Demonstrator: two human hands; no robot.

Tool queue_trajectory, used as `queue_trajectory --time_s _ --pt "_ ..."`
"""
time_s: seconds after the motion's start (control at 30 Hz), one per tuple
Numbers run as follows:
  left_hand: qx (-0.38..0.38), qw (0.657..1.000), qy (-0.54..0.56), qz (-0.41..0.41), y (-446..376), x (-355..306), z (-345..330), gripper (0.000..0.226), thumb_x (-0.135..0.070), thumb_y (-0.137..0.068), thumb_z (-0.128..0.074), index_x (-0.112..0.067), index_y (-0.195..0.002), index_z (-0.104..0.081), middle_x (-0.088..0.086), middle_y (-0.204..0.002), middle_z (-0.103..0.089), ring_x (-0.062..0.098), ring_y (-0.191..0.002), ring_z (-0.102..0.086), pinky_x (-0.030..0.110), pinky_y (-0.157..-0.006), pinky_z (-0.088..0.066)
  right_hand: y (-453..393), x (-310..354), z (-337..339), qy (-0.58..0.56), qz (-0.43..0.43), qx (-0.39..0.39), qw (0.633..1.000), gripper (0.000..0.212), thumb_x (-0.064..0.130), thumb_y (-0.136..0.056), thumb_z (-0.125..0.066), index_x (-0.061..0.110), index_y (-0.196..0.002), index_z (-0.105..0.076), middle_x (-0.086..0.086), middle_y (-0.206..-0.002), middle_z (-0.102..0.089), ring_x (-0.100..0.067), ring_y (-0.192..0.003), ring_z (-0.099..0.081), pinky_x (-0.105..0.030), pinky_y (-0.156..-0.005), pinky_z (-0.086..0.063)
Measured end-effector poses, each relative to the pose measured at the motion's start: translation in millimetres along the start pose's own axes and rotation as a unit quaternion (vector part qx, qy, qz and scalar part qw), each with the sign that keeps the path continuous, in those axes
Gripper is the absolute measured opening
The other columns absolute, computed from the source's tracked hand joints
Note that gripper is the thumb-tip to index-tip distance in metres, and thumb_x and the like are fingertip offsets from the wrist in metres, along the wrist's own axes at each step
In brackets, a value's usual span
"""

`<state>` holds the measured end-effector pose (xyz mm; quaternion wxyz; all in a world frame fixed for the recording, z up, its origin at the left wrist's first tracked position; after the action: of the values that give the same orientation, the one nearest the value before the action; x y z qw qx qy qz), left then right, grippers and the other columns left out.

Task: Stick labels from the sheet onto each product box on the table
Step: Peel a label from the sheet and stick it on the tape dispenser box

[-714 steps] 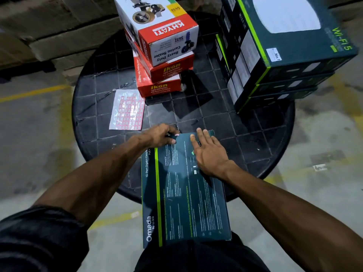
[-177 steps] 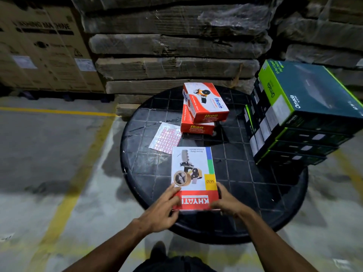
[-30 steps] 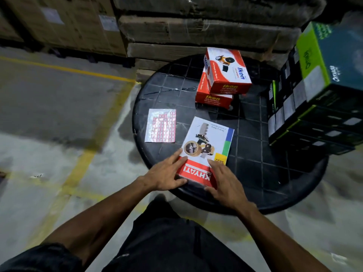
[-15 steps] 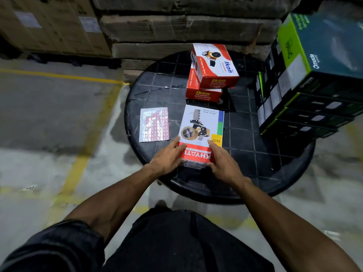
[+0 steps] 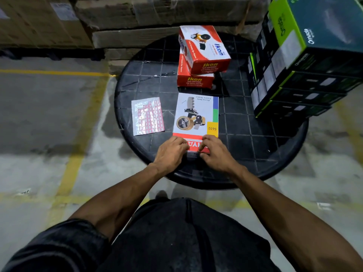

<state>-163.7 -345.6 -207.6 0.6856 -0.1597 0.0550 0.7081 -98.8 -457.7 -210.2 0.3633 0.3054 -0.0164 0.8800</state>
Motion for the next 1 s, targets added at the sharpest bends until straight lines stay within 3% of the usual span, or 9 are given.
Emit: queue_trajectory --time_s 0.27,0.43,0.67,1.0 --pt "-0.004 0.999 -0.036 -0.014 3 -8 1 0.018 -0.018 -0.09 -0.063 -0.011 -0.103 -0.075 0.006 -0.103 -0.068 0.025 -0.098 -0.06 0.033 -0.073 -0.05 -3 4 -2 0.044 -0.009 -0.003 0.999 0.015 0.02 -0.086 -0.068 0.021 -0.101 -0.064 -0.001 -0.14 -0.044 -0.02 -0.13 -0.038 -0.036 -0.108 -0.029" --pt "0.012 1.0 -0.016 0.02 3 -5 -2 0.027 -0.024 -0.097 -0.053 -0.013 -0.115 -0.07 0.004 -0.116 -0.064 0.021 -0.11 -0.053 0.032 -0.083 -0.048 -6 9 -3 0.06 -0.001 -0.01 0.998 0.015 0.018 -0.086 -0.066 0.024 -0.098 -0.061 0.001 -0.135 -0.046 -0.018 -0.128 -0.039 -0.037 -0.106 -0.029" --pt "0.005 0.995 0.035 0.091 6 0 -8 0.026 -0.025 -0.088 -0.063 -0.011 -0.109 -0.067 0.003 -0.113 -0.06 0.021 -0.109 -0.049 0.03 -0.088 -0.042 -8 13 -6 0.067 0.013 -0.003 0.998 0.016 0.016 -0.086 -0.064 0.025 -0.097 -0.057 0.0 -0.135 -0.045 -0.019 -0.129 -0.037 -0.038 -0.107 -0.027" --pt "0.022 0.993 0.036 0.114 9 -1 -11 0.026 -0.025 -0.088 -0.065 -0.013 -0.111 -0.062 0.002 -0.113 -0.056 0.019 -0.109 -0.046 0.027 -0.085 -0.04 -7 11 -10 0.054 0.008 0.009 0.998 0.022 0.01 -0.082 -0.064 0.025 -0.098 -0.062 0.0 -0.139 -0.043 -0.019 -0.132 -0.035 -0.037 -0.109 -0.025"
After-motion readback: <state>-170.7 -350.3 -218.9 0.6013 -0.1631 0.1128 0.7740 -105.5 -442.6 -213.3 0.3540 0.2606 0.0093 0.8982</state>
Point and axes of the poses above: each hand's wrist, its own y-axis away from the middle knuckle, its own z-axis out of the back of the hand, x = y × z, the point moved 9 cm from there along -y, towards the middle knuckle
